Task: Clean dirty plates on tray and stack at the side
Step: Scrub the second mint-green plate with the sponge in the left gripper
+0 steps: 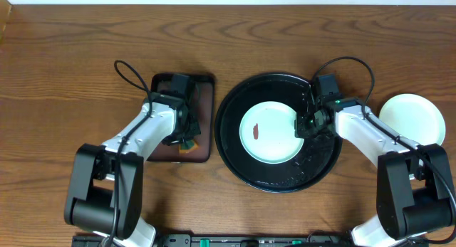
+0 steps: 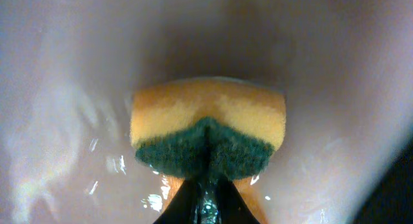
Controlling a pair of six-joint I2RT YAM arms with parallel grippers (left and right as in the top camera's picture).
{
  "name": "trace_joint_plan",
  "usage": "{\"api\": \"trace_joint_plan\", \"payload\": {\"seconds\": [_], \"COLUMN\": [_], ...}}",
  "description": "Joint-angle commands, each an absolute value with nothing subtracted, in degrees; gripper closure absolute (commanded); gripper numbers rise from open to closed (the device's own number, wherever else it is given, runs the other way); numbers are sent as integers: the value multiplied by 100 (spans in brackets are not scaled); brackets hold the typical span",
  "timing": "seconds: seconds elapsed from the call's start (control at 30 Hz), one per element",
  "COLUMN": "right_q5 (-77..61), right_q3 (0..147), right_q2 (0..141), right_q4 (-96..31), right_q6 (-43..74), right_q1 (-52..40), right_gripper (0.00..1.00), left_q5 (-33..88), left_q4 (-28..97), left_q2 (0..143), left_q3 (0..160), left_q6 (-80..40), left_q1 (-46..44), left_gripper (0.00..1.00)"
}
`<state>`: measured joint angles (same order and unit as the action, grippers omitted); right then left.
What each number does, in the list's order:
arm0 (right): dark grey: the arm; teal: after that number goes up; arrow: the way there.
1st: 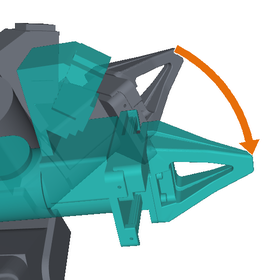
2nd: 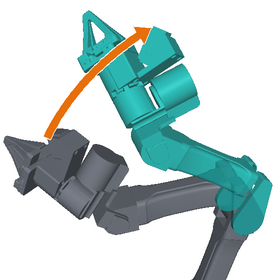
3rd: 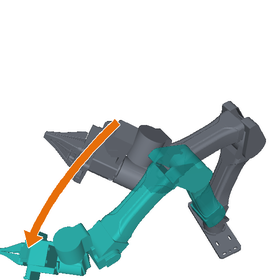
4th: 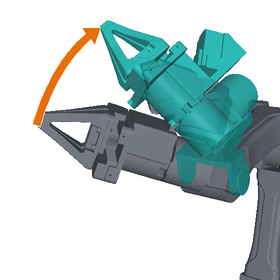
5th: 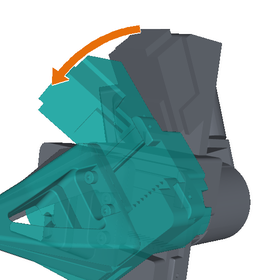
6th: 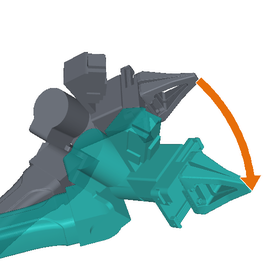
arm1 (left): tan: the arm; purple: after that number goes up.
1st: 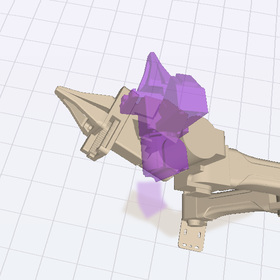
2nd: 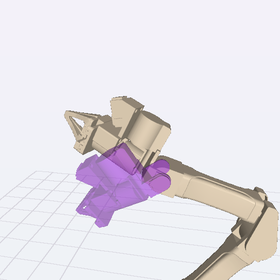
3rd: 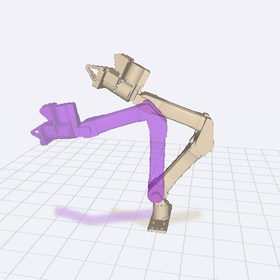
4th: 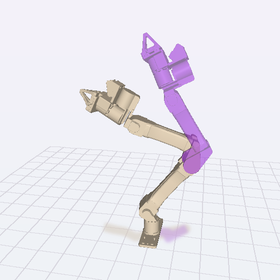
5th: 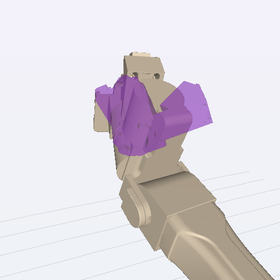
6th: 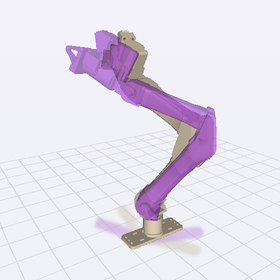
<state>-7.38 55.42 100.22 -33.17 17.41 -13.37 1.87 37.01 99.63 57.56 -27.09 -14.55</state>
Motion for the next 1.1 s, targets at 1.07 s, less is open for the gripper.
{"api": "trace_joint_plan", "payload": {"seconds": [1.07], "right_q5": [-156], "right_q3": [5448], "right_q2": [10018], "right_q4": [-3371], "right_q6": [1710], "right_q1": [-1323], "right_gripper": [99], "left_q5": [1068], "left_q4": [2246], "left_q2": [11660], "left_q3": [6807], "left_q6": [-3489], "left_q1": [-3616], "left_gripper": [93]}}
